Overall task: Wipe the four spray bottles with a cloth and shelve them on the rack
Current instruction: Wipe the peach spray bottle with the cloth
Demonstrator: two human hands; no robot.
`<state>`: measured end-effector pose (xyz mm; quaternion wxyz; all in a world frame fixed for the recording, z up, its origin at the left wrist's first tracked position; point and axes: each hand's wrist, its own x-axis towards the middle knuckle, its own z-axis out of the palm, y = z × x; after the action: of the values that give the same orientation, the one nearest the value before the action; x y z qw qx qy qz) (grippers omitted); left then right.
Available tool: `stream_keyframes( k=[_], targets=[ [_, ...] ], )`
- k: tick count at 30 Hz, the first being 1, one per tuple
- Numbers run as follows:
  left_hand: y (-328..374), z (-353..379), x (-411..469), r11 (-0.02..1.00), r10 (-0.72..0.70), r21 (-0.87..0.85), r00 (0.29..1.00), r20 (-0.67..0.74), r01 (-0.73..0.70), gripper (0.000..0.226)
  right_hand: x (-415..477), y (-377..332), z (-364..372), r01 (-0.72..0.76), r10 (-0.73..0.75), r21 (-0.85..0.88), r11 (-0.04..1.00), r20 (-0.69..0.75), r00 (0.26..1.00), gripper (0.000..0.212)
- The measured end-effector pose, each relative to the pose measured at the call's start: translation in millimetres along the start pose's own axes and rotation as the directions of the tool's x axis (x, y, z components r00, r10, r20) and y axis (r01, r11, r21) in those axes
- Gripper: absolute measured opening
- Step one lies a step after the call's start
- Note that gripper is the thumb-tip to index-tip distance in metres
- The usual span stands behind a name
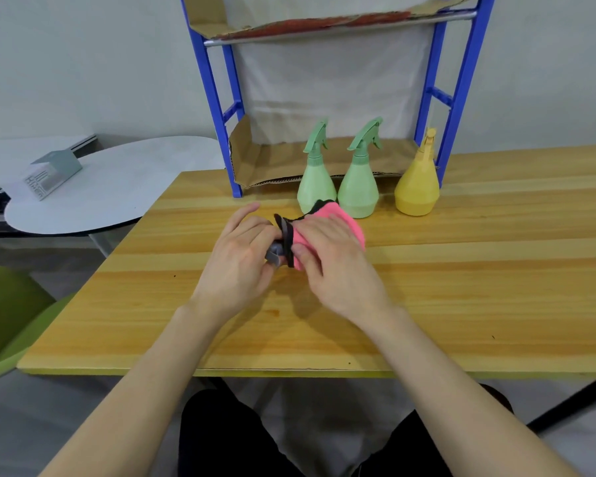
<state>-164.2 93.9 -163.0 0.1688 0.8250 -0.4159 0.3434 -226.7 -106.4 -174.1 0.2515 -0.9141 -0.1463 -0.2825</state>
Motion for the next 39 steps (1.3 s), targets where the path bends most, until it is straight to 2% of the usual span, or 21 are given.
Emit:
stream_keyframes(
  k=[1, 4, 5, 6, 8, 9, 10, 12, 14, 15, 18, 19, 21, 23, 25, 27, 30, 32, 35, 37, 39],
  targets=[
    [-0.9, -0.7, -1.4, 1.0, -0.006, -0.001, 1.0, 0.01, 0.006, 0.018, -1.1, 3.8, -1.4, -0.035, 0.035, 0.026, 0.999, -0.004, 0.999, 0.034],
    [2.2, -2.8, -2.9, 0.999, -0.036, -0.017, 0.999, 0.014, 0.036, 0.022, 4.1, 21.7, -12.4, -0.323, 0.334, 0.127, 0.938, -0.084, 0.939, 0.028],
    [4.0, -3.5, -0.5, 0.999, -0.045, -0.025, 0.999, 0.017, 0.046, 0.022, 6.0, 22.0, -14.5, -0.338, 0.346, 0.101, 0.936, -0.08, 0.935, 0.023],
    [5.4, -4.2, 2.8, 0.998, -0.052, -0.031, 0.998, 0.027, 0.053, 0.021, 7.6, 17.5, -15.1, -0.273, 0.277, 0.055, 0.96, -0.081, 0.958, 0.02],
    [5.8, -5.3, 8.2, 0.997, -0.065, -0.033, 0.996, 0.061, 0.067, 0.019, 5.8, 5.7, -6.0, -0.04, 0.039, -0.007, 0.999, -0.049, 0.998, 0.022],
    [4.2, -6.1, 8.8, 0.996, -0.075, -0.034, 0.994, 0.081, 0.078, 0.02, 2.0, 5.6, -1.6, 0.035, -0.035, -0.016, 0.999, -0.028, 0.999, 0.027],
    [3.0, -7.4, 8.1, 0.995, -0.083, -0.039, 0.992, 0.097, 0.087, 0.02, -0.1, 9.7, -1.1, 0.043, -0.043, -0.006, 0.999, -0.024, 0.999, 0.03],
    [2.0, -9.4, 4.6, 0.992, -0.106, -0.058, 0.987, 0.119, 0.113, 0.021, -1.4, 23.2, -7.9, -0.115, 0.119, 0.056, 0.992, -0.07, 0.99, 0.029],
    [4.5, -11.1, 5.6, 0.984, -0.148, -0.079, 0.982, 0.121, 0.158, 0.023, -1.8, 32.4, -15.3, -0.323, 0.336, 0.126, 0.938, -0.101, 0.937, 0.025],
    [5.2, -11.3, 8.4, 0.98, -0.167, -0.093, 0.979, 0.121, 0.179, 0.023, -1.5, 29.4, -17.8, -0.327, 0.338, 0.113, 0.938, -0.1, 0.936, 0.025],
    [6.3, -12.6, 18.4, 0.969, -0.206, -0.102, 0.963, 0.171, 0.226, 0.018, -2.7, 5.0, -8.0, -0.027, 0.026, -0.007, 1.0, -0.061, 0.998, 0.032],
    [6.2, -13.7, 19.8, 0.964, -0.227, -0.096, 0.955, 0.193, 0.248, 0.019, -5.0, 3.7, -3.2, 0.013, -0.014, -0.009, 1.0, -0.032, 0.999, 0.037],
    [7.4, -18.8, 20.8, 0.939, -0.303, -0.093, 0.925, 0.231, 0.331, 0.024, -8.4, 12.4, -5.9, -0.086, 0.089, 0.051, 0.995, -0.054, 0.995, 0.039],
    [8.9, -23.3, 20.5, 0.898, -0.394, -0.089, 0.878, 0.271, 0.431, 0.026, -13.7, 27.2, -16.2, -0.303, 0.317, 0.123, 0.945, -0.113, 0.942, 0.025],
    [8.9, -22.5, 22.3, 0.847, -0.468, -0.105, 0.825, 0.318, 0.521, 0.031, -15.7, 38.0, -26.9, -0.416, 0.432, 0.141, 0.899, -0.123, 0.893, 0.017],
    [7.5, -20.0, 28.2, 0.78, -0.525, -0.161, 0.772, 0.36, 0.605, 0.041, -13.3, 36.2, -27.4, -0.35, 0.366, 0.131, 0.928, -0.128, 0.922, 0.017],
    [10.5, -20.6, 35.9, 0.686, -0.573, -0.214, 0.698, 0.43, 0.696, 0.039, -7.6, 27.3, -13.8, -0.189, 0.196, 0.114, 0.975, -0.055, 0.979, 0.041],
    [8.9, -26.7, 33.9, 0.659, -0.561, -0.257, 0.69, 0.458, 0.707, 0.031, -3.4, 25.7, -11.8, -0.225, 0.24, 0.166, 0.96, -0.073, 0.968, 0.041],
    [5.5, -34.1, 27.1, 0.694, -0.522, -0.281, 0.732, 0.438, 0.663, 0.042, -1.5, 28.6, -14.9, -0.26, 0.284, 0.217, 0.941, -0.087, 0.955, 0.036],
    [5.2, -33.7, 26.4, 0.713, -0.512, -0.284, 0.753, 0.414, 0.641, 0.03, -0.1, 29.1, -13.0, -0.249, 0.269, 0.212, 0.945, -0.073, 0.96, 0.035],
    [6.4, -32.9, 28.1, 0.679, -0.514, -0.308, 0.731, 0.449, 0.667, 0.018, 1.2, 30.6, -11.6, -0.243, 0.261, 0.221, 0.944, -0.057, 0.964, 0.035]
  ],
)
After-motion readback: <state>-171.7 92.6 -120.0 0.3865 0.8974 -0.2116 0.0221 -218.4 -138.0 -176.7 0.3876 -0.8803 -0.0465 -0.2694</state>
